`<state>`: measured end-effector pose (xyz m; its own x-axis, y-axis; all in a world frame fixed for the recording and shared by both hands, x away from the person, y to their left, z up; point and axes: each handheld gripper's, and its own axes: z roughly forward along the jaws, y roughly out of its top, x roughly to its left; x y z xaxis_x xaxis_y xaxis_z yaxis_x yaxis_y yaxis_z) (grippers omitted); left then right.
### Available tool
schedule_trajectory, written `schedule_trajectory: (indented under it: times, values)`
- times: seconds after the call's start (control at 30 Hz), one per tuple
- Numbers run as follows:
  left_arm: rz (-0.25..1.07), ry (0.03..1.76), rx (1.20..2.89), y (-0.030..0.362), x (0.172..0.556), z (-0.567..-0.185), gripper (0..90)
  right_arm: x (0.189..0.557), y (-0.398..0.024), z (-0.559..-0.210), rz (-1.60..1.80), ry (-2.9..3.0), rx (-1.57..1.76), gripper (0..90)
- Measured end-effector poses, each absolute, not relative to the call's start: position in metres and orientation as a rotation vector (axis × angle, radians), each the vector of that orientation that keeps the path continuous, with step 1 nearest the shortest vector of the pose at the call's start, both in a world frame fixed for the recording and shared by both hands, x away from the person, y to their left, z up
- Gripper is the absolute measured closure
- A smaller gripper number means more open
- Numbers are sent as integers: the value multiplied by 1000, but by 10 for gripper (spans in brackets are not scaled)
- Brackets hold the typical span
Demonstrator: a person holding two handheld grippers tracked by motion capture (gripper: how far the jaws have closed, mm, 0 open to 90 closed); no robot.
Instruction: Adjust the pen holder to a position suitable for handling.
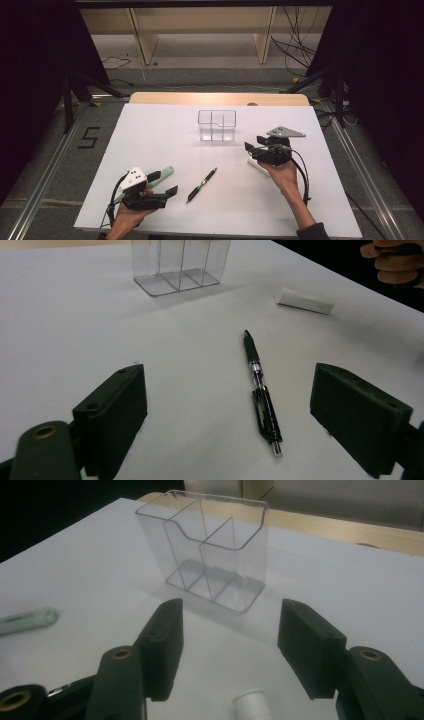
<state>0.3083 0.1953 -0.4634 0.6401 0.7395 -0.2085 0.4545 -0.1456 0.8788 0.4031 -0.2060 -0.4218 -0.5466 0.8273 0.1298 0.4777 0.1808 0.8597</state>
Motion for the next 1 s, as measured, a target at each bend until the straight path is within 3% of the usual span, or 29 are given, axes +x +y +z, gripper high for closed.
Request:
schedule_trajectory:
  times: [0.43, 1.0]
  values:
    - [315, 974, 1865, 185, 308, -464, 148, 363, -206, -431, 1375, 2111, 1194, 360]
    - [288, 987, 1960, 164, 316, -464, 162, 342, -213, -446, 1385, 2137, 1216, 318]
